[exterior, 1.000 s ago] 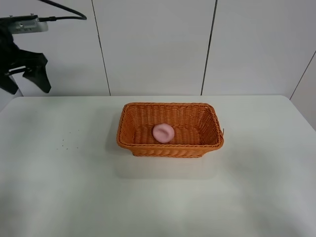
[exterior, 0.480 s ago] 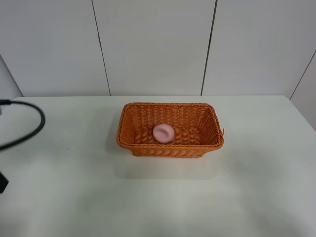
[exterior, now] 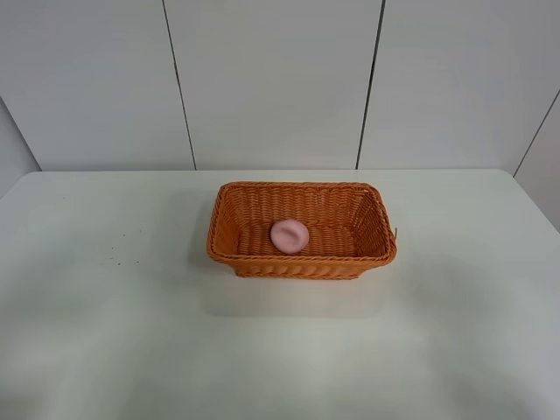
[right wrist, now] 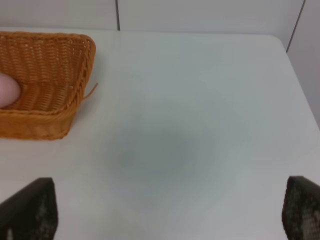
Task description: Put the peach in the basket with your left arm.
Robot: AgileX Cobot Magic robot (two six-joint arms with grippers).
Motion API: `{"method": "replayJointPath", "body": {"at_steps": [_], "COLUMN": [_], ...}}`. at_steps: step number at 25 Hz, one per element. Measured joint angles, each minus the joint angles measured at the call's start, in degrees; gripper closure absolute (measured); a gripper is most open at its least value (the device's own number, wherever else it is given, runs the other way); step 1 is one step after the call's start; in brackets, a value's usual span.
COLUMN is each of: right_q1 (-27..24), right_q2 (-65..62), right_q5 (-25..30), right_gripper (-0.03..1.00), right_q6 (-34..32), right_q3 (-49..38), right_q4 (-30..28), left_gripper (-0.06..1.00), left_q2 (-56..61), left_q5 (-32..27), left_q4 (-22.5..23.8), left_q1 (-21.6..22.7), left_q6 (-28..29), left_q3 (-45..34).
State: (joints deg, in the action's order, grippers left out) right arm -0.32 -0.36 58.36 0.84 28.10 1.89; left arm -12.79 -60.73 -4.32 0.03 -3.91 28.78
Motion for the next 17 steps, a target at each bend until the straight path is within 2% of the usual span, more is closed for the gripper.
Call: {"method": "replayJointPath", "body": {"at_steps": [6,17], "right_q1": [0.0,0.0], "right_q2": [0.0,0.0], "right_q5": [0.0,0.0], "right_gripper": [0.27,0.27], "right_q6": [0.0,0.0], "right_q3": [0.0,0.0], "right_q4": [0.0,0.0], "left_gripper": [0.14,0.14], "left_q2": [12.1,13.0], "left_q5": [0.2,0.2], "left_q4": [0.0,0.0], "left_q1": [0.0,0.0], "left_q6": [0.0,0.0], "left_q3": [0.0,0.0]}}
